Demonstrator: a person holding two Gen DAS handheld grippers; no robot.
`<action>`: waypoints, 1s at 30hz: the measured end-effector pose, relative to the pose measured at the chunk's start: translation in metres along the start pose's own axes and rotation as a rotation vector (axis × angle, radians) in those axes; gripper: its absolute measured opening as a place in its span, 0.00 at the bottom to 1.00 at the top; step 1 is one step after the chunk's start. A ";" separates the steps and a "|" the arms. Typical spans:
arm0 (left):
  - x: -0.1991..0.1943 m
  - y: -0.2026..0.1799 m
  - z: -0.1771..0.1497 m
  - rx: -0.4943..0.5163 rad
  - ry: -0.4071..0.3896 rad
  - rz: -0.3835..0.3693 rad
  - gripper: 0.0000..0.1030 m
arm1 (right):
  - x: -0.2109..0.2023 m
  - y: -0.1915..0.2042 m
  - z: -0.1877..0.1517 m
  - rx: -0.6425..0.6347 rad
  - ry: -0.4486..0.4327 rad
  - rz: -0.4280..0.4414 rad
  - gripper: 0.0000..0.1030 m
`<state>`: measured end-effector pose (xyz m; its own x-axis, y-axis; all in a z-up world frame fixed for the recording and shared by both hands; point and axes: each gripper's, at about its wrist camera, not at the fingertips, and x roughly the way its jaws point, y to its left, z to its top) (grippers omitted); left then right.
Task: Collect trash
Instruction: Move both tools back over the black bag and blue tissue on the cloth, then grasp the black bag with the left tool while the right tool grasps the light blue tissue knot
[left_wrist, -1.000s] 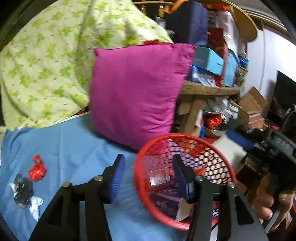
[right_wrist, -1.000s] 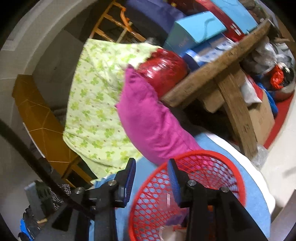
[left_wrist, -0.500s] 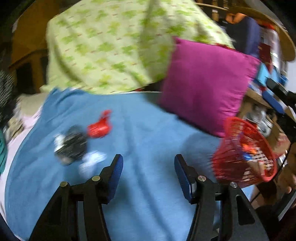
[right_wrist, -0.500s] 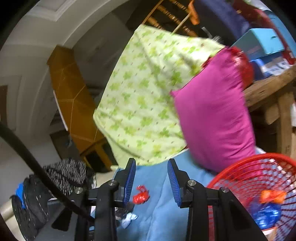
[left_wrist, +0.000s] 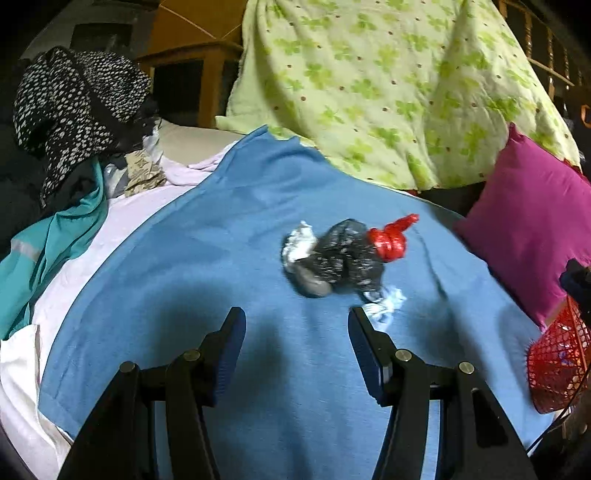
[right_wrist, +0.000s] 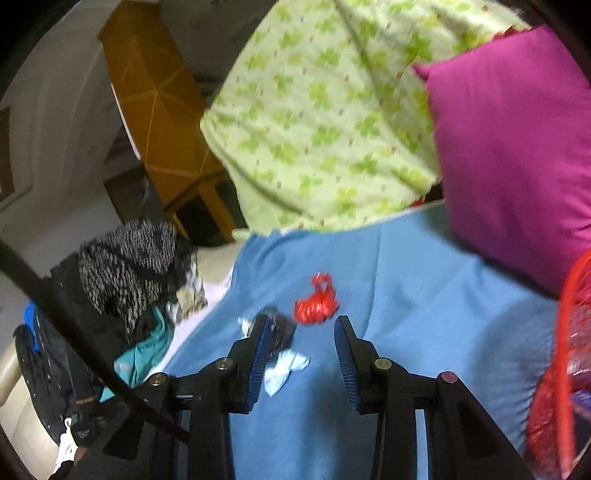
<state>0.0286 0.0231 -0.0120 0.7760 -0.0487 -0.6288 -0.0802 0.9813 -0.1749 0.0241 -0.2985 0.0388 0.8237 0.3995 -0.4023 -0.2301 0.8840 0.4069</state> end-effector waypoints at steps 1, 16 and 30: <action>0.003 0.002 -0.001 0.001 0.002 0.002 0.57 | 0.009 0.003 -0.002 -0.001 0.023 0.000 0.38; 0.071 -0.024 0.029 0.114 0.014 -0.141 0.57 | 0.060 -0.012 -0.014 0.108 0.170 -0.034 0.38; 0.156 -0.009 0.034 -0.066 0.132 -0.231 0.56 | 0.079 -0.005 -0.026 0.056 0.227 -0.068 0.38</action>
<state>0.1717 0.0125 -0.0831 0.6906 -0.2979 -0.6590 0.0455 0.9273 -0.3715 0.0766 -0.2648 -0.0159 0.6971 0.3896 -0.6019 -0.1438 0.8984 0.4150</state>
